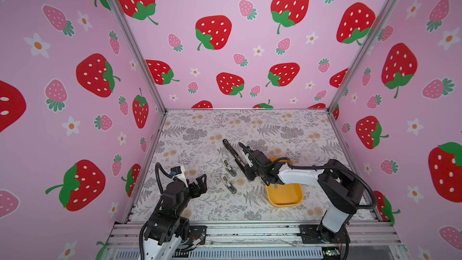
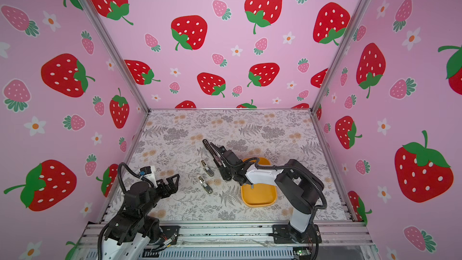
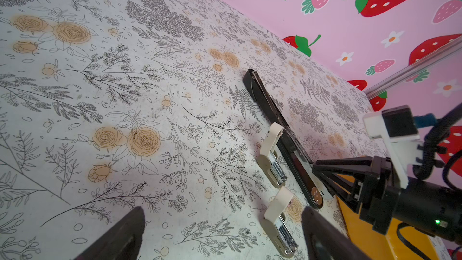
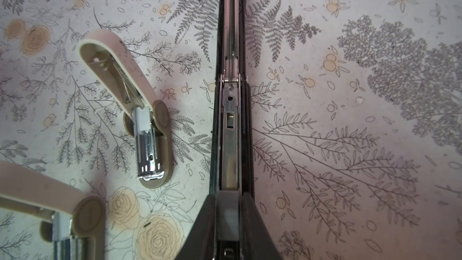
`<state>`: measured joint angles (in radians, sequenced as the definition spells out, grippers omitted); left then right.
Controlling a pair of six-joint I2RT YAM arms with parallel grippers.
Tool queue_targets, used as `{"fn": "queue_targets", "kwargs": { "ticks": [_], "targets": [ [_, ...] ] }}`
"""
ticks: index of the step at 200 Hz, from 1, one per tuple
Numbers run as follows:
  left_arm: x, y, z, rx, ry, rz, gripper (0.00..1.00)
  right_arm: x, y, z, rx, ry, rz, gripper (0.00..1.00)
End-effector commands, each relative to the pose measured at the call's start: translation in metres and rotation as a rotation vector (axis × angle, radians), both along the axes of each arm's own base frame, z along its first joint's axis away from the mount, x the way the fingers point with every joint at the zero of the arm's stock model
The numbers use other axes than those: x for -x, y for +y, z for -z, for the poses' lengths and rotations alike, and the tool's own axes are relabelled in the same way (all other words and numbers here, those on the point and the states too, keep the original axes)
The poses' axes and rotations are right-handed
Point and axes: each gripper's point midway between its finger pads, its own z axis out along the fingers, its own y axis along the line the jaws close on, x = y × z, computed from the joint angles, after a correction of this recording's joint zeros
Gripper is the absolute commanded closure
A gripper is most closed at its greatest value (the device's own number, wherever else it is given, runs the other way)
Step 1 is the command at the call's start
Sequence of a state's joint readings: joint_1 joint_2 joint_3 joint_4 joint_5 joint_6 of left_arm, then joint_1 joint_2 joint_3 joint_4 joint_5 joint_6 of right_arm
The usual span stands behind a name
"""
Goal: Load the staples into the stapler
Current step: 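Open the right gripper and lift it off the black stapler, then move the right gripper over the staple strips in the yellow tray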
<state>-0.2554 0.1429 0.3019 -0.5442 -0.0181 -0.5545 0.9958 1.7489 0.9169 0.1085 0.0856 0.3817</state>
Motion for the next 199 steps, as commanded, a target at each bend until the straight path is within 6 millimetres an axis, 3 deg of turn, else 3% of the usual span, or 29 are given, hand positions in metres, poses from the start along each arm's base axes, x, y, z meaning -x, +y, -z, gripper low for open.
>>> {"fn": "queue_targets", "kwargs": {
  "ticks": [1,43,79,100,129,158,199],
  "targets": [
    [0.002,0.002,0.006,-0.002,0.015,-0.013,0.01,0.010,-0.009,0.004,0.034,0.025,-0.001,0.73],
    [0.002,0.002,0.006,-0.002,0.014,-0.014,0.01,0.007,-0.009,-0.010,0.030,0.001,0.003,0.65],
    [0.002,0.002,0.005,-0.002,0.012,-0.013,0.01,0.004,-0.013,-0.051,-0.011,-0.056,0.022,0.65],
    [0.002,0.002,0.006,-0.001,0.013,-0.014,0.01,0.004,-0.030,-0.084,-0.040,-0.105,0.073,0.66],
    [0.001,0.002,0.006,-0.003,0.016,-0.010,0.01,0.006,-0.078,-0.113,-0.035,-0.179,0.202,0.71],
    [0.001,0.001,0.006,-0.004,0.019,-0.009,0.01,0.016,-0.114,-0.109,-0.023,-0.171,0.273,0.72],
    [0.001,0.001,0.007,-0.004,0.021,-0.007,0.01,0.028,-0.149,-0.073,0.053,-0.112,0.339,0.71]
  ]
}}
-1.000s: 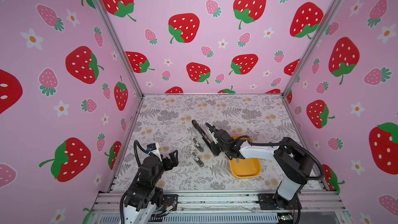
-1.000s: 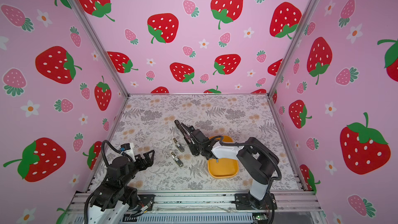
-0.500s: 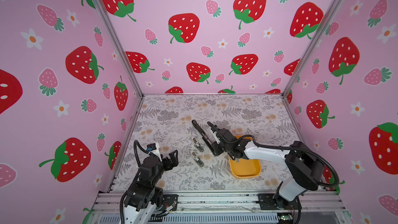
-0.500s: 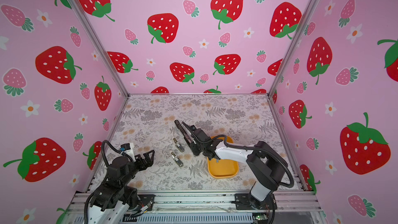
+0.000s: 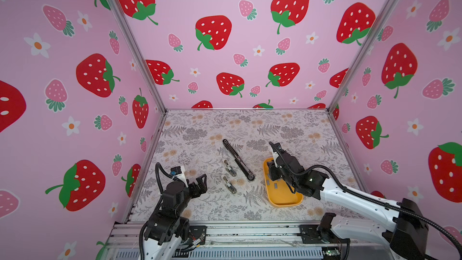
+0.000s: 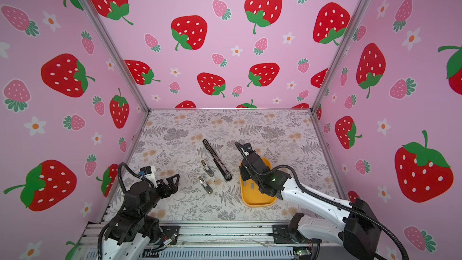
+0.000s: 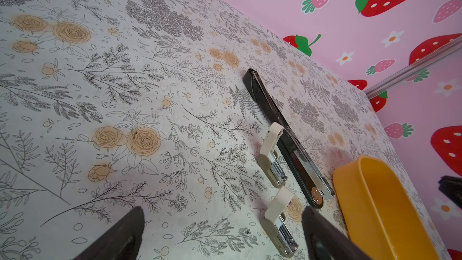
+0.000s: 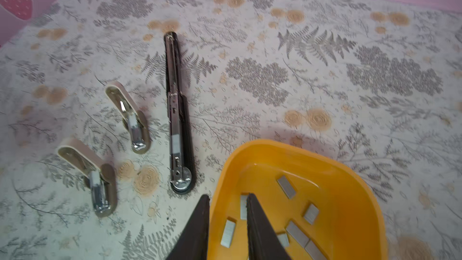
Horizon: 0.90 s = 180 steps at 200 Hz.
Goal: Load the staples into the stapler
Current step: 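Move the right gripper over the staple strips in the yellow tray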
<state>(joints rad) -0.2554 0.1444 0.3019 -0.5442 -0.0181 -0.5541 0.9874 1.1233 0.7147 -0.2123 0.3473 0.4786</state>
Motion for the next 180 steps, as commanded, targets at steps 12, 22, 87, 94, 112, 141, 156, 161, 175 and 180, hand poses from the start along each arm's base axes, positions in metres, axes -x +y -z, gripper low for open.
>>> {"fn": "queue_targets", "kwargs": {
  "ticks": [12,22,87,94,112,141,156,161,175,180],
  "targets": [
    [0.001,0.001,0.006,-0.002,0.019,-0.009,0.01,0.007,-0.035,0.038,0.100,0.083,0.081,0.70],
    [0.001,0.001,0.006,-0.004,0.020,-0.008,0.01,0.007,-0.037,0.049,0.118,0.107,0.067,0.69],
    [0.001,0.000,0.006,-0.002,0.020,-0.002,0.01,-0.021,-0.028,0.087,0.151,0.257,0.018,0.69],
    [0.001,0.000,0.006,-0.003,0.018,0.000,0.01,-0.023,-0.026,0.093,0.160,0.277,0.013,0.69],
    [0.001,0.000,0.006,-0.002,0.018,-0.001,0.01,-0.031,-0.025,0.103,0.179,0.291,0.021,0.69],
    [0.001,0.000,0.006,-0.002,0.019,-0.001,0.01,-0.044,-0.032,0.110,0.226,0.271,0.060,0.69],
    [0.001,0.000,0.007,-0.002,0.020,-0.001,0.01,-0.050,-0.036,0.111,0.241,0.258,0.078,0.69],
    [0.001,0.000,0.006,-0.001,0.018,-0.002,0.01,-0.051,-0.038,0.110,0.243,0.252,0.084,0.68],
    [0.001,0.000,0.006,-0.001,0.019,-0.003,0.01,-0.056,-0.042,0.110,0.240,0.239,0.101,0.68],
    [0.001,0.000,0.006,0.000,0.019,-0.003,0.01,-0.057,-0.044,0.110,0.238,0.235,0.106,0.68]
  ]
}}
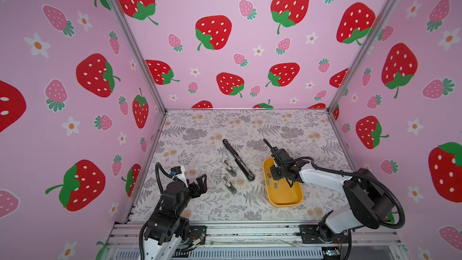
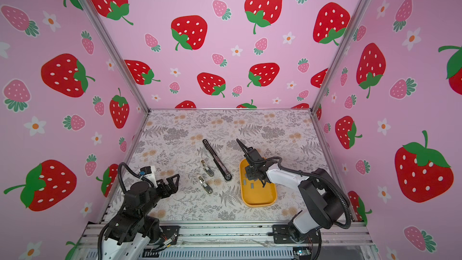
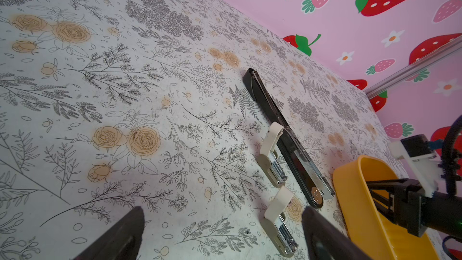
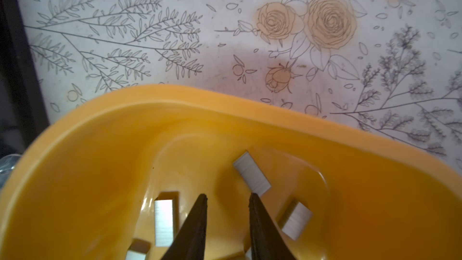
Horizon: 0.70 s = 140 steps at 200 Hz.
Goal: Load the staples into the stapler
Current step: 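Move the right gripper over the staple strips in the yellow tray, then lower the right gripper and grasp another grey staple strip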
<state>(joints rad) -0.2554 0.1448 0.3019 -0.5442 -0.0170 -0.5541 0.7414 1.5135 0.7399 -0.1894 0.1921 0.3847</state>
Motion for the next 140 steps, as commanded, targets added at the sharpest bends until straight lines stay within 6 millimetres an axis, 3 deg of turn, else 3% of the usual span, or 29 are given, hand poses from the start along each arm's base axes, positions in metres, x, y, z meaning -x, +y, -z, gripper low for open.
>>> {"fn": "queue_targets", "kwargs": {
  "ticks": [1,37,65,105,140],
  "targets": [
    [0.001,0.000,0.006,-0.001,0.018,-0.004,0.01,-0.015,-0.005,-0.007,0.006,-0.055,0.025,0.68],
    [0.001,0.000,0.007,-0.003,0.019,-0.003,0.01,-0.023,-0.007,-0.007,-0.019,-0.069,0.046,0.57],
    [0.001,0.000,0.006,-0.002,0.018,-0.002,0.01,-0.023,-0.006,0.004,-0.036,-0.029,0.040,0.52],
    [0.001,0.000,0.006,-0.001,0.017,-0.003,0.01,-0.019,-0.002,0.015,-0.049,0.015,0.023,0.53],
    [0.001,0.000,0.006,0.000,0.015,-0.001,0.01,-0.012,-0.004,0.020,-0.055,0.035,0.017,0.63]
  ]
}}
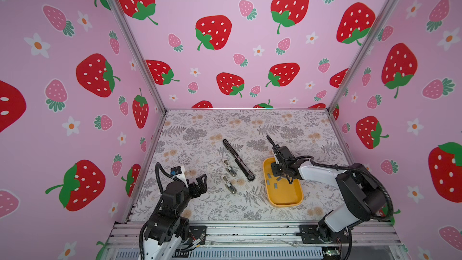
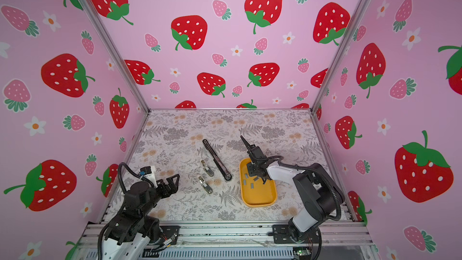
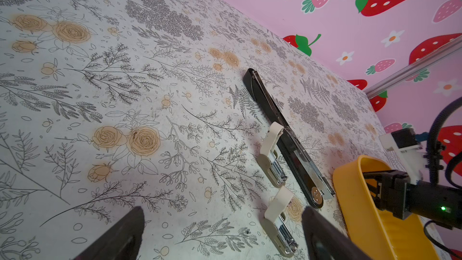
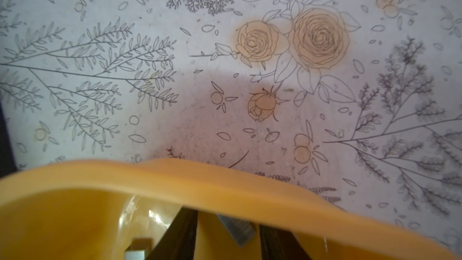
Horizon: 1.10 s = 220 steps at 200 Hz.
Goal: Load the staples into the stapler
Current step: 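Lower the right gripper and grasp another grey staple strip, then lift the staple strip and carry it over the nearer cream mini stapler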
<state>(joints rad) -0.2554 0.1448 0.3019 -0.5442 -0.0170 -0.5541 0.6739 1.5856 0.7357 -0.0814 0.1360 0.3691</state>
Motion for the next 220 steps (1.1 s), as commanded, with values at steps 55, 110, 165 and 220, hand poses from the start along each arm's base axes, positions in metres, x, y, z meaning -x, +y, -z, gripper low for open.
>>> {"fn": "queue_targets", "kwargs": {
  "ticks": [55,110,165,220],
  "targets": [
    [0.001,0.000,0.006,-0.002,0.017,-0.002,0.01,0.013,-0.013,0.005,0.005,0.017,0.020,0.69],
    [0.001,0.000,0.006,-0.002,0.017,-0.003,0.01,0.012,-0.017,0.009,0.033,0.016,0.028,0.82],
    [0.001,0.000,0.006,-0.001,0.017,-0.004,0.01,0.012,-0.018,0.014,0.051,0.032,0.031,0.72],
    [0.001,0.000,0.006,-0.002,0.019,-0.004,0.01,0.011,-0.016,0.020,0.063,0.053,0.025,0.72]
  ]
}}
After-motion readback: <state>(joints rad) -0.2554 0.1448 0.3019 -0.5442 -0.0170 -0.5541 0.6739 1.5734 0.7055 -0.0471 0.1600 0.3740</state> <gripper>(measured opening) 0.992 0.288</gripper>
